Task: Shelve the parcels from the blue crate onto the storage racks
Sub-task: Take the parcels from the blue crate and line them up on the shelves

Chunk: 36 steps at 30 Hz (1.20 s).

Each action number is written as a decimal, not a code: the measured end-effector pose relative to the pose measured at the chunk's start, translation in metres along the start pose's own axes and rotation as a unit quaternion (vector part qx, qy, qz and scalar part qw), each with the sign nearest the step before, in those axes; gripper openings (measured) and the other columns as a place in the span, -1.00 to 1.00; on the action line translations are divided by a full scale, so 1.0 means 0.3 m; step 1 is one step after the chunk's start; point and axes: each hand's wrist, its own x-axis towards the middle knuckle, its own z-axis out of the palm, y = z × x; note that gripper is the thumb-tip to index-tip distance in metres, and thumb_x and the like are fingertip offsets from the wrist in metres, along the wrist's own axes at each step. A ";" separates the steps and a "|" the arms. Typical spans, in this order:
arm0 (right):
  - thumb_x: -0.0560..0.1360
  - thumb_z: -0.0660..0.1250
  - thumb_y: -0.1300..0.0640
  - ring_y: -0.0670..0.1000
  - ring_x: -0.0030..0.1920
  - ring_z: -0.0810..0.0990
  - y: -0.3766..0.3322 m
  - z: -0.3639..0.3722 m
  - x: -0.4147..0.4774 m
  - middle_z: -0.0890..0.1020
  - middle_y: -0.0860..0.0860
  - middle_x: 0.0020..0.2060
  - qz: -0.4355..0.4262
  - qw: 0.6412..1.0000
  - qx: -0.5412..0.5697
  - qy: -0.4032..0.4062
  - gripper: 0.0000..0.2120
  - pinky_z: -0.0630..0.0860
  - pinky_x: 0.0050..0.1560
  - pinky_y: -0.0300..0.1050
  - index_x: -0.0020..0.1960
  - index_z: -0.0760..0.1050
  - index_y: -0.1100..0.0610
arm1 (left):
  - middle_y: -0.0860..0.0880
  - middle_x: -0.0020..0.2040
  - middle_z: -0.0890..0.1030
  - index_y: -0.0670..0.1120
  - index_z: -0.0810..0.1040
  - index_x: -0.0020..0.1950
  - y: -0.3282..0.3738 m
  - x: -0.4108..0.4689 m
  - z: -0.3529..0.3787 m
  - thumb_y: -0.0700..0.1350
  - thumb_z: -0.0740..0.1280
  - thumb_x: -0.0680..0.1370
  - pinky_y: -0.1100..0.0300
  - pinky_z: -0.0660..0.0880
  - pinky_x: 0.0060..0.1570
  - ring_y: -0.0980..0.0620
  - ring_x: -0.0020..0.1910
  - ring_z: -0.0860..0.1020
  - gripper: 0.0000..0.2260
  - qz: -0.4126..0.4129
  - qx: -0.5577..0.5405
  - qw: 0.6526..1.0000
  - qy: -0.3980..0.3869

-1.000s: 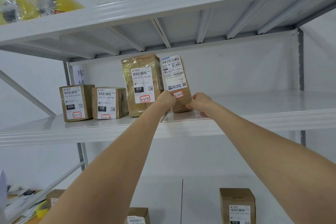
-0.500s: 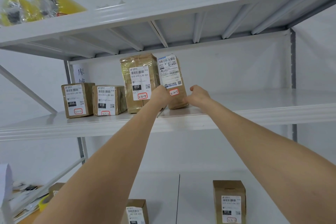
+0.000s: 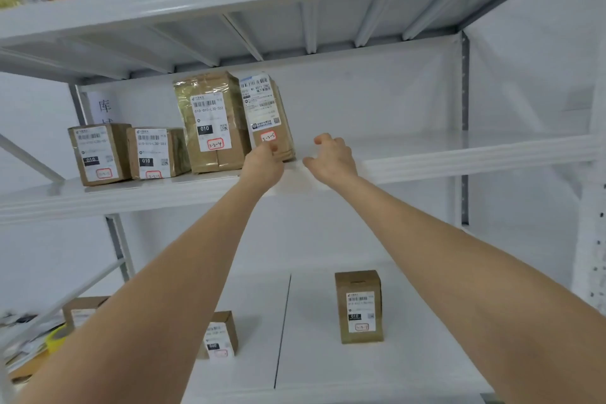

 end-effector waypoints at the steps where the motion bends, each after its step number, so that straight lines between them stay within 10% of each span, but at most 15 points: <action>1: 0.52 0.29 0.04 0.15 0.34 0.31 0.015 -0.011 -0.031 0.35 0.11 0.32 0.002 1.000 -0.007 0.000 -0.51 0.37 0.22 -0.03 0.41 0.28 0.06 | -0.15 0.27 0.49 -0.17 0.38 0.35 0.003 -0.026 0.015 -0.28 0.18 0.52 0.02 0.43 0.24 -0.14 0.27 0.44 -0.62 -0.001 -0.004 1.000 -0.003; 36: 0.53 0.27 0.09 0.15 0.33 0.31 1.168 0.057 -1.007 0.34 0.12 0.32 0.247 0.942 -0.058 -0.217 -0.53 0.40 0.21 0.01 0.41 0.27 0.09 | -0.16 0.31 0.46 -0.17 0.36 0.38 -0.061 -1.052 1.085 -0.27 0.23 0.51 0.08 0.42 0.23 -0.13 0.22 0.49 -0.58 -0.108 0.029 0.943 -0.312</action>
